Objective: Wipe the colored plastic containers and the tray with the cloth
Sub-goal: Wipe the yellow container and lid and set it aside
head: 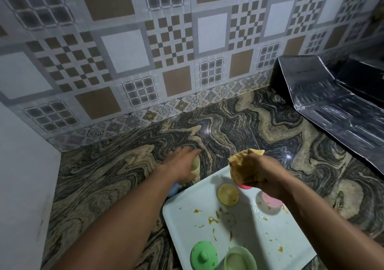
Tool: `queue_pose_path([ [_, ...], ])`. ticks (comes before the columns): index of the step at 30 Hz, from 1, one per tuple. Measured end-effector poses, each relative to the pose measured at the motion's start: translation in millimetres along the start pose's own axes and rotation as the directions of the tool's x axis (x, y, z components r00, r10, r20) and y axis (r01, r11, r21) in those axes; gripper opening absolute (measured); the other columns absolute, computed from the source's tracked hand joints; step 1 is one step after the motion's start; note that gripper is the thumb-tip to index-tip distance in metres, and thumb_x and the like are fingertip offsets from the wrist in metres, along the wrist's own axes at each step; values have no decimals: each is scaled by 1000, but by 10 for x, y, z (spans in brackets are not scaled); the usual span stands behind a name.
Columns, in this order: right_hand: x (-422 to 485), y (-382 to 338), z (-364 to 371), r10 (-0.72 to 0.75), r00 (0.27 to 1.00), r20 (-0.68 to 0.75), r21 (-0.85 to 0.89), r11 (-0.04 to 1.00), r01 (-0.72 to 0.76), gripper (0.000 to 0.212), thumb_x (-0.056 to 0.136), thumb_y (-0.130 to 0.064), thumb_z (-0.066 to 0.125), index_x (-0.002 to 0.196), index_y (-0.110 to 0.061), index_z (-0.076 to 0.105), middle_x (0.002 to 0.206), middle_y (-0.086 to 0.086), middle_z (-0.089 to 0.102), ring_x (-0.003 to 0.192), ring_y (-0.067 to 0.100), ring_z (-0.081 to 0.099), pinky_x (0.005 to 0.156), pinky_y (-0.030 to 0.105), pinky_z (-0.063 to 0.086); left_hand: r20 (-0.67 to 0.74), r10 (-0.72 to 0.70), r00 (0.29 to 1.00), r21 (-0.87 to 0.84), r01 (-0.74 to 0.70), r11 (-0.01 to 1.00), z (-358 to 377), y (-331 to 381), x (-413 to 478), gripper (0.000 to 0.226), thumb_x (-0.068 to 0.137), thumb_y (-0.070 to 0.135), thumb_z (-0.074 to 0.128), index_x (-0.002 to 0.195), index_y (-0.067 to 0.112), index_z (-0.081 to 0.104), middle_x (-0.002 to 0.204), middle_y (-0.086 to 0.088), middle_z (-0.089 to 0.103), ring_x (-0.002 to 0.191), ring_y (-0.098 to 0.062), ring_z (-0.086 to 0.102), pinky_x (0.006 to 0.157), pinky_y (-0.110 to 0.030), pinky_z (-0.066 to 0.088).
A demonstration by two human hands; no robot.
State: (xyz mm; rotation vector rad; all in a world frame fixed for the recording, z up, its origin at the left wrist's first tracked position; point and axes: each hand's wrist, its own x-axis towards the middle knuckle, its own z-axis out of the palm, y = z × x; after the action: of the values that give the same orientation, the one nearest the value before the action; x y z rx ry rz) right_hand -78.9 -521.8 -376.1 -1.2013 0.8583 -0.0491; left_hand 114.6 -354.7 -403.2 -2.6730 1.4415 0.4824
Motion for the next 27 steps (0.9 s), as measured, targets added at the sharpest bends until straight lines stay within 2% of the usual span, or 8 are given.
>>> queue_pose_path([
  [2, -6, 3, -36, -37, 999, -9, -9, 999, 37, 33, 91, -11, 44, 101, 2, 73, 91, 21, 56, 83, 31, 46, 66, 33, 42, -98, 34, 995, 34, -31, 999, -70, 121, -79, 86, 84, 50, 71, 155, 34, 25, 161, -3, 23, 146, -30, 24, 116, -47, 27],
  [5, -18, 18, -102, -72, 996, -57, -28, 997, 71, 37, 91, -8, 39, 104, 5, 70, 88, 22, 61, 82, 32, 51, 67, 35, 42, -233, 202, 951, 32, -200, 979, -86, 438, -161, 61, 86, 51, 67, 141, 35, 45, 142, 1, 44, 132, -24, 39, 106, -43, 36],
  [9, -101, 50, -168, -80, 996, -42, -89, 993, 76, 37, 91, -6, 38, 104, 3, 71, 88, 30, 66, 80, 34, 60, 75, 39, 47, -83, 349, 933, 63, -344, 937, 147, 859, -215, 41, 92, 39, 62, 131, 28, 60, 125, -1, 58, 117, -28, 50, 92, -43, 47],
  [19, -272, 239, -207, -171, 984, -48, -318, 937, 147, 34, 89, 1, 42, 87, -5, 76, 86, 29, 72, 70, 33, 68, 73, 44, 53, -145, 307, 941, 132, -289, 948, 382, 890, -83, 24, 93, 35, 57, 102, 19, 72, 102, -6, 69, 101, -33, 60, 79, -40, 49],
  [21, -272, 275, -128, -256, 965, -61, -445, 872, 204, 33, 86, -5, 45, 89, -15, 76, 80, 14, 76, 68, 23, 70, 73, 37, 57, -213, 323, 922, 73, -314, 946, 410, 858, -89, 25, 95, 33, 53, 105, 19, 71, 101, -5, 67, 100, -30, 58, 81, -40, 48],
  [23, -266, 313, -76, -400, 914, -67, -664, 702, 259, 27, 87, -14, 50, 96, -24, 73, 86, -2, 76, 79, 14, 69, 79, 26, 53, -331, 344, 879, -3, -366, 931, 391, 806, -94, 24, 96, 30, 54, 108, 17, 69, 102, -4, 65, 99, -27, 55, 84, -40, 47],
  [24, -241, 350, -48, -478, 877, -55, -742, 607, 285, 28, 87, -18, 52, 105, -28, 70, 97, -6, 75, 92, 15, 68, 84, 28, 51, -400, 348, 848, -28, -390, 920, 359, 781, -95, 21, 96, 28, 56, 108, 15, 68, 101, -5, 64, 98, -26, 54, 84, -40, 47],
  [27, -156, 537, 11, -655, 751, 79, -807, 401, 434, 54, 84, -7, 57, 135, -23, 60, 124, 2, 68, 112, 25, 61, 90, 30, 45, -558, 330, 761, -16, -407, 913, 241, 705, -102, 19, 95, 24, 52, 104, 13, 65, 97, -4, 61, 91, -25, 52, 78, -37, 46],
])
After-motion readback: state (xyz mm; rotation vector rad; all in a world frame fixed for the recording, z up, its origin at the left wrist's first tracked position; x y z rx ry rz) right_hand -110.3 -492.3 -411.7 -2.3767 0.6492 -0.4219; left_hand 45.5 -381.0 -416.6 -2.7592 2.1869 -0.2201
